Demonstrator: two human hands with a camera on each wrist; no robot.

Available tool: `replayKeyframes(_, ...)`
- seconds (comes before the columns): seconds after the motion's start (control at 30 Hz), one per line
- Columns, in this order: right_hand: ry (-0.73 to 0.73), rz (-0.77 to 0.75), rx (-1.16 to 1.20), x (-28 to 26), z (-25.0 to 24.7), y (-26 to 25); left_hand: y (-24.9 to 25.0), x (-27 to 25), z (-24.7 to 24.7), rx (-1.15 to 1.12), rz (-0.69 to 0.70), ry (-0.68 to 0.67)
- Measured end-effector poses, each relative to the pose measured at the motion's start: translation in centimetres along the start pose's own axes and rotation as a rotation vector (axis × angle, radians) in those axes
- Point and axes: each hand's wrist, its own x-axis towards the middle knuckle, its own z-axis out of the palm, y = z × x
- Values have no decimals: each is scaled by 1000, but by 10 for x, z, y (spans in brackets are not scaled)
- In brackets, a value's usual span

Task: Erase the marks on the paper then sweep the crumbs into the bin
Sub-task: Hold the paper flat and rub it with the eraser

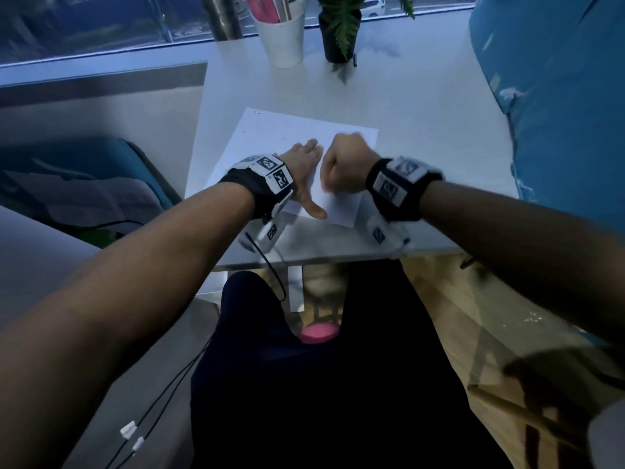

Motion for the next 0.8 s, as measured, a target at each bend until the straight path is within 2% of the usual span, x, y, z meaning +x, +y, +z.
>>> replayKeyframes(0.03, -54, -70, -37, -8, 4, -6, 0, 1, -1, -2, 6, 0)
replayKeyframes(0.07, -95, -72, -41, -12, 3, -3, -1, 1, -2, -3, 5, -6)
replayKeyframes(0.17, 17, 152, 109, 13, -13, 20, 0, 5, -1, -4, -3, -43)
replayKeyframes(0.23, 53, 99, 60, 11, -10, 17, -1, 6, 0, -5, 3, -54)
replayKeyframes(0.33, -41, -77, -72, -8, 2, -2, -5, 7, -1, -11, 7, -55)
replayKeyframes(0.37, -70, -48, -36, -12, -2, 2, -5, 7, -1, 0, 3, -62)
replayKeyframes(0.4, -59, 42, 1, -4, -6, 12, -3, 7, 0, 7, 1, -71)
replayKeyframes(0.47, 34, 152, 67, 15, -16, 22, -1, 8, -1, 14, -7, -80)
replayKeyframes(0.53, 48, 91, -29, 10, -6, 14, -2, 7, -2, 18, -9, -78)
replayKeyframes(0.6, -59, -3, -82, -2, 5, 2, -2, 6, -3, 35, -5, -72)
replayKeyframes(0.63, -97, 20, -82, -6, 2, 3, -2, 6, -3, 49, -3, -72)
replayKeyframes(0.73, 64, 177, 57, 15, -15, 23, 1, 7, -3, 80, -3, -75)
replayKeyframes(0.8, 101, 111, 44, 15, -8, 21, 0, 6, -2, 77, -5, -74)
